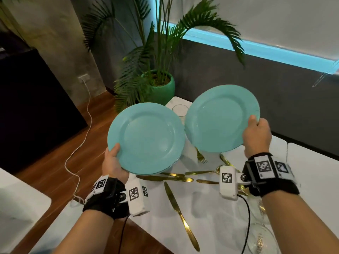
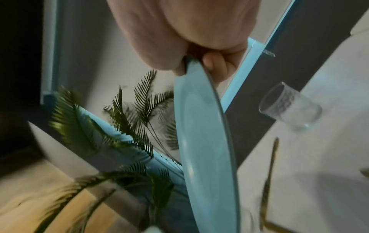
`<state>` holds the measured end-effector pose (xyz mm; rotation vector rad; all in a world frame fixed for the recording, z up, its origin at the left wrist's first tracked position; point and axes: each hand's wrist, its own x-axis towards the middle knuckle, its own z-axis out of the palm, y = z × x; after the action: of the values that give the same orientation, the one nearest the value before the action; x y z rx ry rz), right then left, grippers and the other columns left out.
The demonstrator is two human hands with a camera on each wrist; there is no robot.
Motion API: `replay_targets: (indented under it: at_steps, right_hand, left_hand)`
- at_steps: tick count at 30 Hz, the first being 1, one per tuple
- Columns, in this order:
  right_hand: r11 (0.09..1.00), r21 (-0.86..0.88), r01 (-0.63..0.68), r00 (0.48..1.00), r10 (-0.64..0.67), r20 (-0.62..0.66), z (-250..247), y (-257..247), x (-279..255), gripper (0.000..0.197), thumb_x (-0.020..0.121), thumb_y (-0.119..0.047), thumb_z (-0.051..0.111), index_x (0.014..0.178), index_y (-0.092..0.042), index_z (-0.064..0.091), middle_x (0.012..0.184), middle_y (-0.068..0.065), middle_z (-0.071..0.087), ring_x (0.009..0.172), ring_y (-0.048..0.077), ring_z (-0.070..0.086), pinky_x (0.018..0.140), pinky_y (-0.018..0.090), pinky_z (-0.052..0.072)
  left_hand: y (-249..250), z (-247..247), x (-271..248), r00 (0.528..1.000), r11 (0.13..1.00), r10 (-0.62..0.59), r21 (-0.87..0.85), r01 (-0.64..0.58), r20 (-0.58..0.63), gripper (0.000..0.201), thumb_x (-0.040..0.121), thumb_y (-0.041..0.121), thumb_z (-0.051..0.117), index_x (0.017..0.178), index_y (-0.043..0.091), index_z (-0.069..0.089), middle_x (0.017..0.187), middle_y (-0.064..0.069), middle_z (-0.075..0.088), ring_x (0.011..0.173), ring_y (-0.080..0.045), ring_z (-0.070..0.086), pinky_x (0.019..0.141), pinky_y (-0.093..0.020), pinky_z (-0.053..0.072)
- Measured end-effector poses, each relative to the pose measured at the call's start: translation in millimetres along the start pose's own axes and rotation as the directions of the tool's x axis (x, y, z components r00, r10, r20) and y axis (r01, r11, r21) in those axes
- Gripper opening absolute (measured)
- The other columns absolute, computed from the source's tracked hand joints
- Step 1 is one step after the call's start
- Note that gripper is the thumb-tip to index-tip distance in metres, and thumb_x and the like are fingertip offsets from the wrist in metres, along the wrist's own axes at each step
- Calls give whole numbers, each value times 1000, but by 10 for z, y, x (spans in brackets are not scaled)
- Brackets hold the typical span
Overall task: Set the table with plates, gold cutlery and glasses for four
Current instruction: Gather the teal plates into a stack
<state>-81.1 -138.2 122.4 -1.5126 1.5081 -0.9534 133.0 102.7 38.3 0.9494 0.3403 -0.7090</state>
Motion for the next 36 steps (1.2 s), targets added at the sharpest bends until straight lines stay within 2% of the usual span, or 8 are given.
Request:
replay_targets:
  at_steps: [5, 9, 14, 19, 24, 28, 33, 36]
  right_hand:
    - [962, 222, -162, 986, 148, 80, -268, -63, 0, 34, 98, -30, 36, 114, -5, 53, 106, 13, 53, 90, 25, 52, 57, 33, 47]
    - [951, 177, -252, 925, 182, 334, -62, 137, -269, 24, 98, -31, 40, 85, -16, 54, 106, 15, 61, 88, 28, 58, 68, 42, 53]
    - [975, 49, -215, 856, 164, 490, 269, 437, -567, 25, 96, -31, 44, 81, -17, 57, 89, 13, 61, 70, 27, 57, 49, 29, 47]
    - [996, -60, -72, 858, 93, 505, 425, 504, -797, 28, 93, -32, 51, 113, -18, 62, 99, 8, 66, 87, 28, 63, 64, 33, 50]
    - [992, -119, 32, 813, 44, 580, 528, 545, -981, 32, 92, -33, 54, 120, -20, 63, 109, 7, 70, 97, 26, 65, 88, 43, 54]
    - [998, -52, 18, 782, 18, 623, 605, 555, -1036, 29, 90, -27, 57, 118, -26, 65, 101, 9, 71, 94, 29, 66, 84, 46, 56]
    - [995, -14, -101, 753, 85, 652, 711, 543, -1073, 33, 97, -34, 46, 122, -17, 61, 104, 9, 66, 70, 19, 58, 53, 29, 52]
    - [967, -255, 16, 732, 162, 662, 733, 722, -1091, 34, 97, -35, 46, 121, -14, 56, 99, 6, 63, 66, 15, 55, 54, 24, 49]
  left_hand:
    - [-171, 26, -122, 1000, 995, 0, 101, 2, -21, 33, 98, 31, 43, 130, 32, 46, 125, -3, 59, 109, -32, 59, 89, -53, 47]
    - [-295, -12, -209, 999, 962, -36, 270, 36, -5, 43, 93, 55, 37, 130, 35, 46, 130, 1, 59, 112, -28, 60, 97, -53, 46]
    - [-298, -133, -290, 998, 930, -58, 362, 64, -28, 69, 79, 74, 42, 135, 32, 43, 130, 3, 57, 113, -23, 59, 90, -45, 51]
    - [-243, -276, -349, 990, 947, -140, 289, 140, -20, 57, 90, 62, 31, 138, 33, 41, 129, -5, 60, 100, -29, 64, 58, -40, 58]
    - [-186, -412, -383, 996, 978, -78, 196, 67, 50, 53, 87, 48, 52, 136, 29, 44, 128, -8, 60, 105, -33, 62, 68, -50, 58]
    - [-61, -470, -348, 997, 962, -52, 272, 35, 58, 46, 88, 3, 56, 130, 20, 47, 109, -9, 65, 90, -32, 63, 74, -46, 54]
    - [32, -537, -314, 997, 977, -49, 205, 61, -64, 38, 89, 3, 54, 118, 28, 49, 103, -8, 64, 85, -33, 63, 71, -47, 52]
    - [63, -674, -293, 990, 985, -4, 173, 29, -141, 41, 89, 5, 55, 121, 31, 49, 115, -9, 61, 91, -35, 62, 78, -52, 52]
